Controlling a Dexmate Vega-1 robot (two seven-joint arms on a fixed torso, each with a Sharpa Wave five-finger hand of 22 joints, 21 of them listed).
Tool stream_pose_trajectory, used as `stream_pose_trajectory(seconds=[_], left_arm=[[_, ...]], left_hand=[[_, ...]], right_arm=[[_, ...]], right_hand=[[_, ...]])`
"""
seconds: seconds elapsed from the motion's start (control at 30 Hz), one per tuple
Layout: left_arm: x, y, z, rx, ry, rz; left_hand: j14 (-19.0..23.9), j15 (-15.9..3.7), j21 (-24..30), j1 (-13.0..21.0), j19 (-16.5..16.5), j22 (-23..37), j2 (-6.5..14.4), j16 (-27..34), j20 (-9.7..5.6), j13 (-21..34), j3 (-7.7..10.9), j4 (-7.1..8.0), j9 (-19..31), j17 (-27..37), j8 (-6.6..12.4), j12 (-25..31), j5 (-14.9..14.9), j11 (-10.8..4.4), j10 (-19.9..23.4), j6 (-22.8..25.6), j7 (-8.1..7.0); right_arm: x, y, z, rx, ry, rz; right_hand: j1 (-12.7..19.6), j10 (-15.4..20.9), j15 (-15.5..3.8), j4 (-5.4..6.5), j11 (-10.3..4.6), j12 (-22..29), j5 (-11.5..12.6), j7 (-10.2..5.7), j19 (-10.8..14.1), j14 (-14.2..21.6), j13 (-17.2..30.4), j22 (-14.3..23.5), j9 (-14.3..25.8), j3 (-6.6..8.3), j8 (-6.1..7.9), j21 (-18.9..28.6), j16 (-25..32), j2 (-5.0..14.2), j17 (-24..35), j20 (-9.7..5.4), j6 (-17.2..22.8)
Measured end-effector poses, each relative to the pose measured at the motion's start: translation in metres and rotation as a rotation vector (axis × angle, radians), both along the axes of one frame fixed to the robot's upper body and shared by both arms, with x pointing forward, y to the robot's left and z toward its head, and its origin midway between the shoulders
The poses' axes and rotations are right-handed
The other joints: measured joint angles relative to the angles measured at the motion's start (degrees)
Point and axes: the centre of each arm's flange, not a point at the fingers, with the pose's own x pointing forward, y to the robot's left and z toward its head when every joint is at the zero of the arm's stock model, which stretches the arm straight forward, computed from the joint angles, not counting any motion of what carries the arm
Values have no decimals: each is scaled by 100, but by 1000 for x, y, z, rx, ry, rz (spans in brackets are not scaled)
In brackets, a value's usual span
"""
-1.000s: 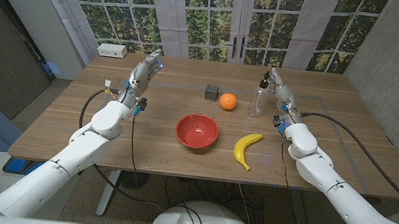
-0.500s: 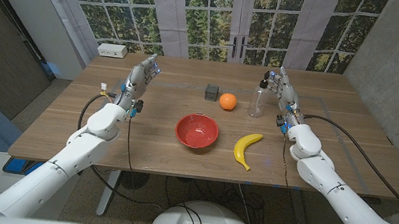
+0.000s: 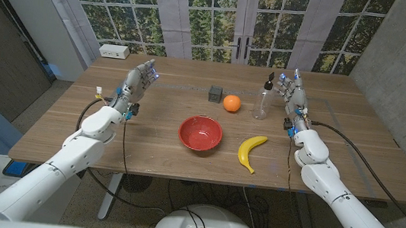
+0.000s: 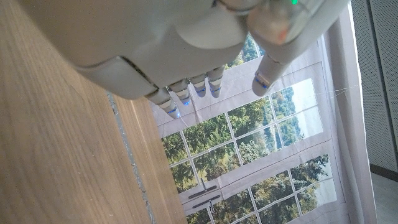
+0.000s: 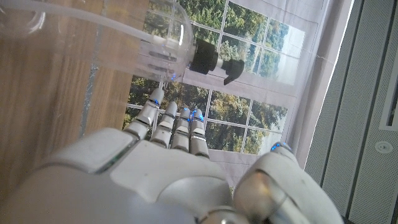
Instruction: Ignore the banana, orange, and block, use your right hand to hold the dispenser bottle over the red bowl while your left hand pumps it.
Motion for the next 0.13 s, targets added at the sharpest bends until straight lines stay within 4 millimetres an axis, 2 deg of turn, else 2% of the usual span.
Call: stream_pose_trajectory(seconds=[0.13], left_arm=[[5, 6, -3, -8, 16, -1]], left_hand=[[0, 0, 0, 0, 0, 0, 0, 0, 0, 0, -22, 23, 0, 0, 0, 0, 0, 0, 0, 0, 0]], right_arm=[[-2, -1, -1, 37, -8, 6]], right_hand=[[12, 60, -41, 37, -60, 0, -23, 0, 42, 40, -104, 0, 0, 190, -24, -89, 0, 373, -131, -42, 60]])
